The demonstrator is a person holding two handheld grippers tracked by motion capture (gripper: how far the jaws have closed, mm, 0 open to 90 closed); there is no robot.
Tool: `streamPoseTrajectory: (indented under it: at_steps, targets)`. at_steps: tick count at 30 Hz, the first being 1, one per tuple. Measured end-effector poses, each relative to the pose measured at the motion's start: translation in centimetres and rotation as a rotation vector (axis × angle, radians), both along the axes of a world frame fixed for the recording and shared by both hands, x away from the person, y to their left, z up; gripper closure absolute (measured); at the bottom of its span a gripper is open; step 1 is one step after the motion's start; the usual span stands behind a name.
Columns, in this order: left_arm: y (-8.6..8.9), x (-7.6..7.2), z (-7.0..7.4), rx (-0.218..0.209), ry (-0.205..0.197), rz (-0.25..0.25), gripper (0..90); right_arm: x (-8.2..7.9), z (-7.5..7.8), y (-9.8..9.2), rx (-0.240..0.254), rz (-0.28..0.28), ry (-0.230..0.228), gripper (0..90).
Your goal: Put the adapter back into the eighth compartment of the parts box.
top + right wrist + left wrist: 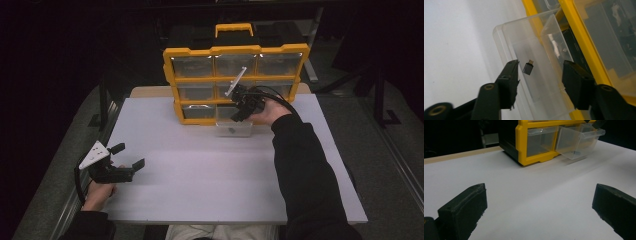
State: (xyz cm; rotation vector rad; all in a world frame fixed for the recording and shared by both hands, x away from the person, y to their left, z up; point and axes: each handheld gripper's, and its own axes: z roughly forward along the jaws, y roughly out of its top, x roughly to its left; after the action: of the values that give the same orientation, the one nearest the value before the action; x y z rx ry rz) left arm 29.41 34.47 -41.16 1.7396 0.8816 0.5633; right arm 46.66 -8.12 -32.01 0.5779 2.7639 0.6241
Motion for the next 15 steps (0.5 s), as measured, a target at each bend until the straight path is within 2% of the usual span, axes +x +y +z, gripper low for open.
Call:
streamPoseTrajectory:
  at_steps: [6,10,15]
  targets:
    - [-0.1,0.0,0.0,-0.003,-0.002,0.000,0.0,-0.4,0.2,-0.8,0.013,-0.034,0.006,33.4]
    - [-0.1,0.0,0.0,-0.001,-0.002,-0.001,0.0,-0.9,0.0,-1.2,0.005,-0.057,0.002,26.3]
    - [-0.1,0.0,0.0,0.000,-0.001,-0.001,0.0,-1.4,0.1,-2.2,0.044,-0.085,0.007,17.6]
